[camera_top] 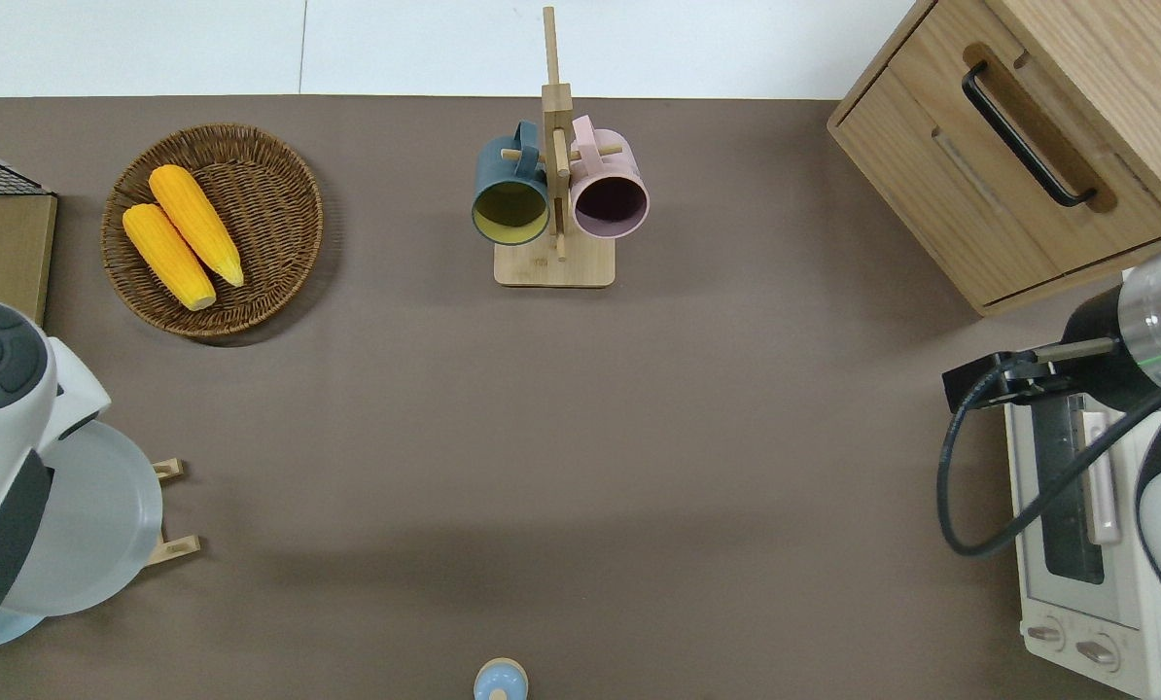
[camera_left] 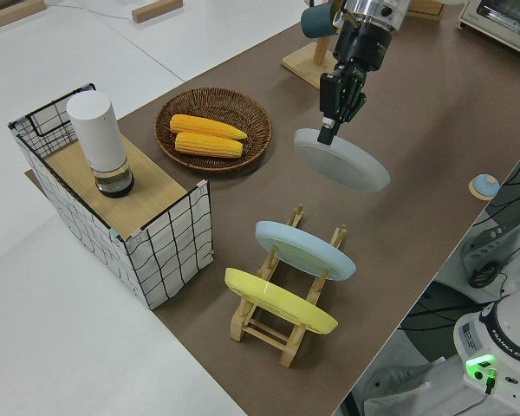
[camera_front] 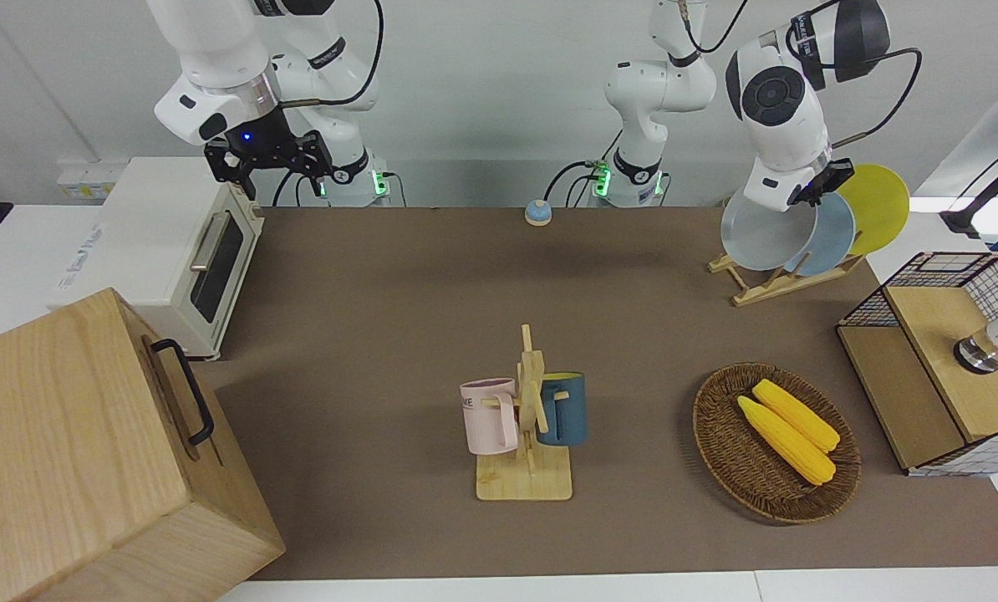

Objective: Pick gray plate from table and place it on lower plate rack with left arm
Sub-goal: 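Carry the gray plate with the left gripper to the wooden rack, then lower the gray plate upright into the rack's lower slot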

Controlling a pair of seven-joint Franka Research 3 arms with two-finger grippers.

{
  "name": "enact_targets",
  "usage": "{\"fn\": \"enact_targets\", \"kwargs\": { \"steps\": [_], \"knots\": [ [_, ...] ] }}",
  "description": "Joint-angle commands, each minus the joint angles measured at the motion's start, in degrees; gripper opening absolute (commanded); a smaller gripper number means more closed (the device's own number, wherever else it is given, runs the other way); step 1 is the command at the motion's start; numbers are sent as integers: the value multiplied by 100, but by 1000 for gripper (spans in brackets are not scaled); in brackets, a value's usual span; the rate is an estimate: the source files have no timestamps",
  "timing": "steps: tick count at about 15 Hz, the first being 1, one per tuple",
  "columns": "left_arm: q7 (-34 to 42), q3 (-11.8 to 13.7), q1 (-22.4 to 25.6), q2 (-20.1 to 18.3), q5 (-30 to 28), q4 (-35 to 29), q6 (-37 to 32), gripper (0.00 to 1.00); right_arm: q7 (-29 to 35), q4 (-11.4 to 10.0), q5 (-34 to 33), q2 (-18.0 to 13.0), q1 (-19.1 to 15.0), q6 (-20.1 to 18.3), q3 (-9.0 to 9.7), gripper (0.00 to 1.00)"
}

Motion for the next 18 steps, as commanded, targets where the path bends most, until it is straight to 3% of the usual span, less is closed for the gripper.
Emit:
{"fn": "enact_targets", "kwargs": {
  "steps": [1,6,18],
  "knots": [
    [-577,-31,-38,130,522,-109,-163,0,68,37,-37,-12,-144,-69,124,983],
    [-1088,-49,-74,340,944,-242,-189,0,68,46,-37,-12,-144,-69,115,983],
    [-2168,-259,-117,709,1130,-795,-119,0,68,46,-37,-12,-144,-69,115,983]
  ]
}}
